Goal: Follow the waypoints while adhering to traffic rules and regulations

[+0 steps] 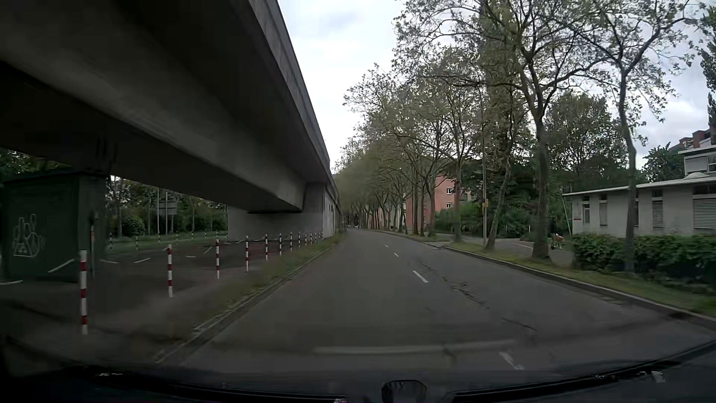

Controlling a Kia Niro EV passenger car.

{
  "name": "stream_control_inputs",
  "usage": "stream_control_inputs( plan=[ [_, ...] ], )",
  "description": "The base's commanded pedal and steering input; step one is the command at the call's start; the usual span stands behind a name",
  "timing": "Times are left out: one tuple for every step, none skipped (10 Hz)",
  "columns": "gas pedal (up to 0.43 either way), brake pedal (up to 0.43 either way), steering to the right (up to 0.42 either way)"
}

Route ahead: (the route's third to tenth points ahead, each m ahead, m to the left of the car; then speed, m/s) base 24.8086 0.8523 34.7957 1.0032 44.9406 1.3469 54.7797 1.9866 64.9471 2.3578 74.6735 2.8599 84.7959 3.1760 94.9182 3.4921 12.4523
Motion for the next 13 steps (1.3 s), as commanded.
stream_control_inputs(
  plan=[
    [0.118, 0.0, 0.015],
    [0.11, 0.0, 0.015],
    [0.11, 0.0, 0.015],
    [0.098, 0.0, 0.015],
    [0.098, 0.0, 0.014],
    [0.098, 0.0, 0.014],
    [0.098, 0.0, 0.013],
    [0.098, 0.0, 0.012],
    [0.098, 0.0, 0.011],
    [0.098, 0.0, 0.01],
    [0.098, 0.0, 0.009],
    [0.098, 0.0, 0.008],
    [0.098, 0.0, 0.006]
  ],
)
